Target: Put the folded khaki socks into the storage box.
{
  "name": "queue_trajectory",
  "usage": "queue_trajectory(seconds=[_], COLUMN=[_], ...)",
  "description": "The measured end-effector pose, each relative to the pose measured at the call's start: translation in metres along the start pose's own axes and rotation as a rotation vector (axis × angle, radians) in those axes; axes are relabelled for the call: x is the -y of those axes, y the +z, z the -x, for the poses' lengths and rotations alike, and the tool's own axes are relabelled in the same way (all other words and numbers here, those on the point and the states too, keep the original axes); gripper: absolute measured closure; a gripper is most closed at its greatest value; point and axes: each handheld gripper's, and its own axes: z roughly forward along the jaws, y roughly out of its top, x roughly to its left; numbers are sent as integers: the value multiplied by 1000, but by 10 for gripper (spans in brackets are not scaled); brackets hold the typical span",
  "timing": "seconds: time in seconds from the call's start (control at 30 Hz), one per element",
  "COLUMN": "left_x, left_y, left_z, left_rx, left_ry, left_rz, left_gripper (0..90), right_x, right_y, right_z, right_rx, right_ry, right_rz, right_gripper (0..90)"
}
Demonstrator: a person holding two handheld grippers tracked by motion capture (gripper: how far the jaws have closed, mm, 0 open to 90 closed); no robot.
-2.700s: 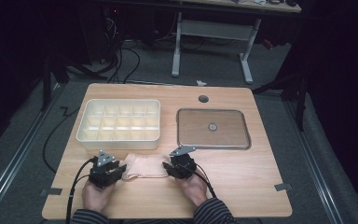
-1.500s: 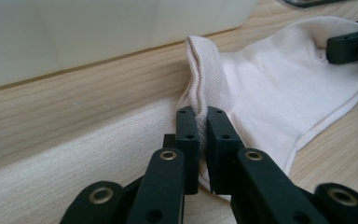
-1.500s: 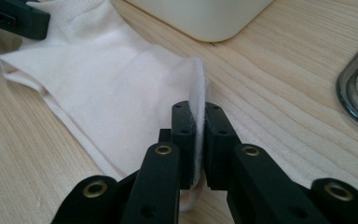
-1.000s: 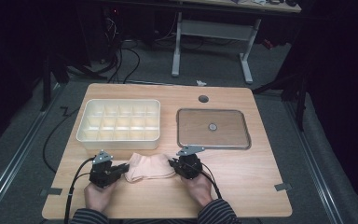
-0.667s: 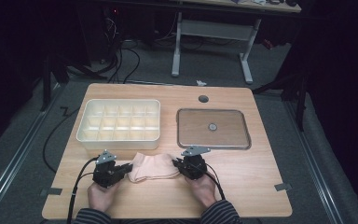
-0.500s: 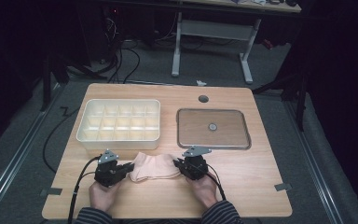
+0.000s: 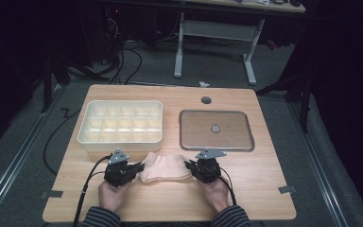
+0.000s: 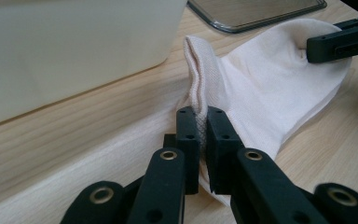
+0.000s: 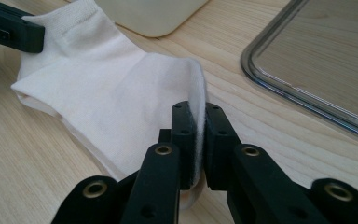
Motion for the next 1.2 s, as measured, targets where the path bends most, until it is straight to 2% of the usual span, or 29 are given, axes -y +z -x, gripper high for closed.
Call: queue_trajectory(seconds=[0.27, 0.43, 0.53, 0.67, 0.73, 1.1, 1.2], left_x=[-7, -9, -10, -12, -10, -6, -3], left_y=[13, 20, 23, 30, 36, 42, 44], left_z=[10, 13, 14, 18, 20, 20, 19], left_rx=[28, 42, 65, 53, 44, -10, -15], left_ry=[17, 10, -7, 8, 17, 50, 38], left_rz=[-11, -10, -6, -18, -35, -58, -54], left_gripper=[854, 853, 852, 851, 850, 835, 816], right_x=[9, 13, 14, 17, 21, 28, 29], right_y=[-11, -16, -19, -20, -17, -6, -5], right_z=[11, 16, 20, 26, 29, 30, 31], right_rx=[30, 43, 51, 62, 72, 83, 75], right_ry=[25, 32, 40, 46, 50, 42, 52], right_rz=[-5, -4, -2, -8, -32, -49, -44], right_gripper=[843, 842, 842, 839, 837, 807, 766])
